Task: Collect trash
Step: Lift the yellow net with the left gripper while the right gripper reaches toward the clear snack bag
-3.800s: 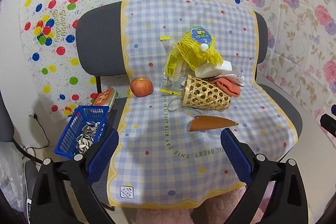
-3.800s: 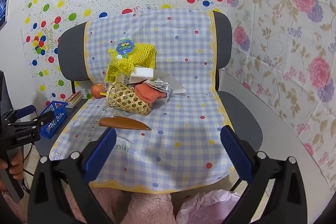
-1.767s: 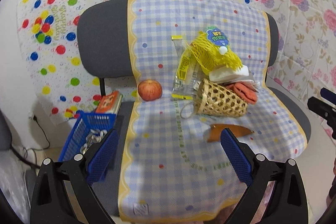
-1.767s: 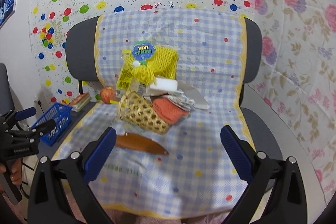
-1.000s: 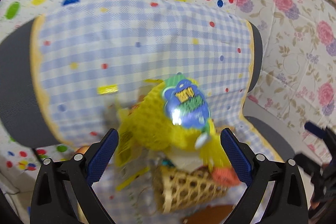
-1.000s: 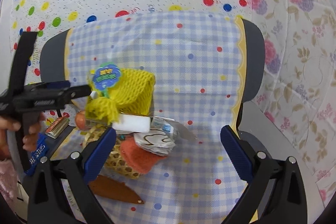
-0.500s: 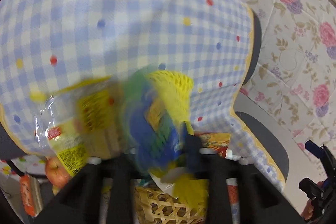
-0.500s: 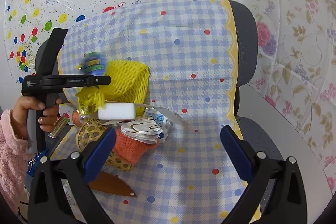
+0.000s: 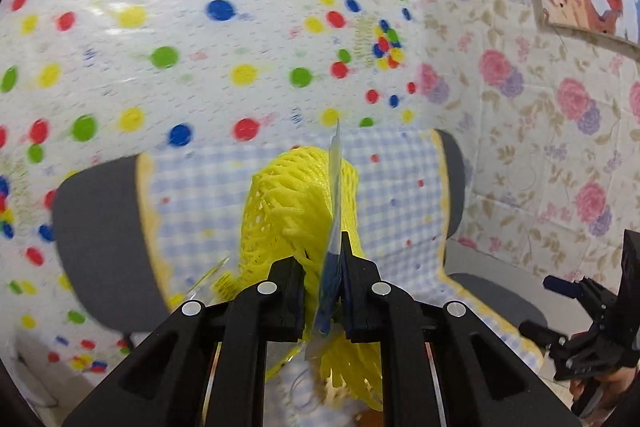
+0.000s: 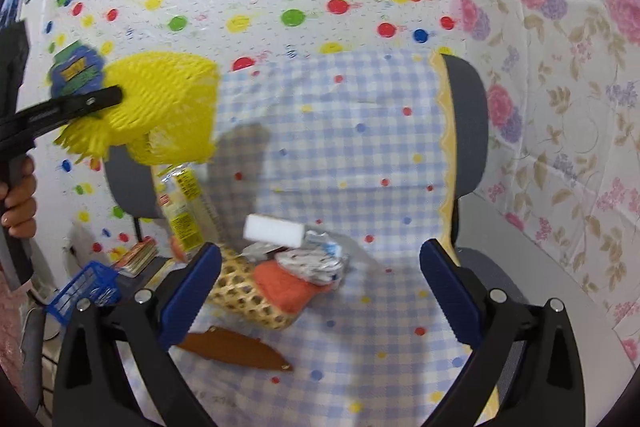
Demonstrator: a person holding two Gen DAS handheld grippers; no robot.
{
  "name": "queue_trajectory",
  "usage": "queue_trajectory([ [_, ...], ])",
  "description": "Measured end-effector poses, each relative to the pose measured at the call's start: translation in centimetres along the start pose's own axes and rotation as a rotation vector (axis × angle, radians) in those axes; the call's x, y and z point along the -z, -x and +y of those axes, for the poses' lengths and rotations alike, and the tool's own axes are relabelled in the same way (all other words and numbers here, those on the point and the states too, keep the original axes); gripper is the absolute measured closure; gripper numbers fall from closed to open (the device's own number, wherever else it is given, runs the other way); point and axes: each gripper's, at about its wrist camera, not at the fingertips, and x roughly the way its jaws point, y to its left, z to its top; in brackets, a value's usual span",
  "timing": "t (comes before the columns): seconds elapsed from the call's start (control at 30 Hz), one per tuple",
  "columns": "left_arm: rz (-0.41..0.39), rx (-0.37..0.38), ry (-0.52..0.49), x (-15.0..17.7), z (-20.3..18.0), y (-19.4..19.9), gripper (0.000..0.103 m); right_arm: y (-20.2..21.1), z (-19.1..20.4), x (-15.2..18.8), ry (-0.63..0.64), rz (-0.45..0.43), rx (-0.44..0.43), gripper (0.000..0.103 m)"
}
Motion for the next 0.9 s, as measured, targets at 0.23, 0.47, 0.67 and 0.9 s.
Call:
queue_trajectory([
  [0.23, 0.066, -0.232, 0.062, 7.8, 3.7, 3.7, 0.089, -1.3, 3.8, 1.8, 0.076, 0.092, -0.099, 0.035],
  [0.47, 0.054, -0.394, 0.122, 11.9, 7.8, 7.0, 0.089, -4.7, 10.4, 2.1, 0.143, 0.121, -0.184, 0.042],
  [0.67, 0.09, -0.383, 0.184, 14.3, 11.6, 5.9, 0.089, -9.5, 16.6, 2.6, 0.195, 0.142, -0.171, 0.038],
  [0.9, 0.11, -0.341, 0.252, 16.3, 14.8, 4.4, 0.089, -16.3, 22.3, 5.8, 0.276, 0.284, -0.132, 0.035],
])
